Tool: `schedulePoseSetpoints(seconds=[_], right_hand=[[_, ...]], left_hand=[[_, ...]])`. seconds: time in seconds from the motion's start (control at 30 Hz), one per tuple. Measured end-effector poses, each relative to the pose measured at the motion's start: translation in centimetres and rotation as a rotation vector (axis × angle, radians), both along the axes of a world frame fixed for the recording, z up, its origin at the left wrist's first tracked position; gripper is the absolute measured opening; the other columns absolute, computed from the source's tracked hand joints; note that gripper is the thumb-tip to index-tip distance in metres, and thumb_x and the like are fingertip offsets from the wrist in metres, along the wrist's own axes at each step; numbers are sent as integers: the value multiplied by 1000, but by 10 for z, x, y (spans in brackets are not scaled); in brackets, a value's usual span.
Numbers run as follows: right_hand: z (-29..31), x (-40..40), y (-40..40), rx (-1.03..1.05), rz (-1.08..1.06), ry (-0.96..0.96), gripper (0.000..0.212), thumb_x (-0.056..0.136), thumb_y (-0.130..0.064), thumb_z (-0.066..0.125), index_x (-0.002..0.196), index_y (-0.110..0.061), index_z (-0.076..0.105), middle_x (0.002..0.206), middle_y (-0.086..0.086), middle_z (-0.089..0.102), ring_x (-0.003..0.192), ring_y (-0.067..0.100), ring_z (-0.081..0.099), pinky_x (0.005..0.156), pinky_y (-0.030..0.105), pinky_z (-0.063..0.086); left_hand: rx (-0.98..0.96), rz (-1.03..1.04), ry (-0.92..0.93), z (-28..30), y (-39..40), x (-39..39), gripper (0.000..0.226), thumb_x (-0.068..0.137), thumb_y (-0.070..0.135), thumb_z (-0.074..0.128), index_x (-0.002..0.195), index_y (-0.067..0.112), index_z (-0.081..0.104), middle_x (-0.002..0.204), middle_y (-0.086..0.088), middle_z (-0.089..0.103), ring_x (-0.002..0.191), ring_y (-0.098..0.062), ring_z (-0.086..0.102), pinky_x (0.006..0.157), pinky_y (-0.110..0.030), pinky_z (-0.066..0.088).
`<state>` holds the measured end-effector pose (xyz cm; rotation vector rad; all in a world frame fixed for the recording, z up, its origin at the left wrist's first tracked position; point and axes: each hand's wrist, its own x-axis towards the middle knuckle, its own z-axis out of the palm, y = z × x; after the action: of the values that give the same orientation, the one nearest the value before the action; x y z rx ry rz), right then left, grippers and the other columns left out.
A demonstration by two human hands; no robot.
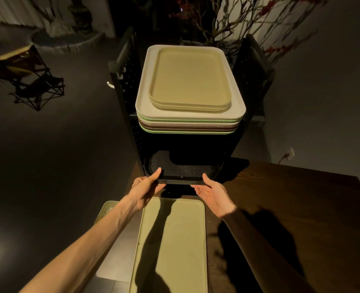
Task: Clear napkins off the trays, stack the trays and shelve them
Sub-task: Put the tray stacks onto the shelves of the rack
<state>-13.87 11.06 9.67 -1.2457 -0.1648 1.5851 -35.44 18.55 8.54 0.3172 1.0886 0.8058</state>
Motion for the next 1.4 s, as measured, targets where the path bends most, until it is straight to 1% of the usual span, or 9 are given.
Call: schedulePoseSetpoints(seconds=[0.1,0.33,0.53,0.67,0.83,0.93,1.03,1.23,1.4], right_hand=[[-5,-1,1,0,-15,5,27,98,-23,57,118,-14,42,127,31,57,96,23,65,80,26,57],[-9,-2,-1,-5,32,13,16,97,-22,59,103,-10,51,127,28,57,114,30,61,100,35,50],[-16,0,-10,8,104,-31,17,97,-25,58,103,-9,57,123,19,65,114,26,63,104,35,48],[-46,-2,-36,-114,302,-394,34,88,-14,71,118,-10,54,104,4,66,94,13,63,95,33,49],[-135,-2,-106,-215,494,-891,34,78,-17,81,104,-4,62,88,-8,55,74,23,62,65,30,49],[-137,-19,-152,-441,500,-830,55,73,-9,83,116,-8,49,102,7,55,93,21,58,69,23,47],[-162,-21,-176,-514,559,-801,66,67,-20,85,121,-5,50,109,12,62,97,25,63,83,34,54],[-224,-14,-196,-524,549,-667,65,42,-45,80,97,-17,60,98,3,72,92,23,69,86,45,58],[-157,-34,-190,-477,417,-590,22,90,-21,67,109,-12,62,108,1,66,100,21,62,96,35,49]], left_hand=[[-18,-17,26,2,2,-1,41,78,15,80,107,5,53,117,-30,65,87,-29,75,67,-34,64],[14,-57,12,1,3,-7,82,76,20,82,140,-10,40,118,-30,66,91,-30,75,62,-26,61],[67,-214,57,3,-8,-13,57,83,26,76,125,-8,57,115,-27,70,104,-31,70,87,-39,59],[77,-418,382,-32,-49,-38,43,80,23,77,117,3,64,115,-24,69,101,-29,68,89,-44,56],[-142,-449,718,-109,-118,-83,32,83,11,73,110,2,59,116,-18,65,105,-32,62,91,-46,53],[-243,-441,810,-122,-156,-90,37,86,4,69,117,5,49,110,-17,58,98,-30,57,79,-39,50],[-264,-466,847,-133,-178,-93,38,87,6,67,119,6,47,104,-13,56,98,-28,55,74,-37,45],[-317,-466,789,-141,-191,-90,23,88,3,62,109,5,55,111,-14,58,107,-31,53,93,-46,47],[-368,-385,662,-133,-191,-96,22,83,9,73,104,4,67,99,-14,68,95,-30,61,83,-41,48]])
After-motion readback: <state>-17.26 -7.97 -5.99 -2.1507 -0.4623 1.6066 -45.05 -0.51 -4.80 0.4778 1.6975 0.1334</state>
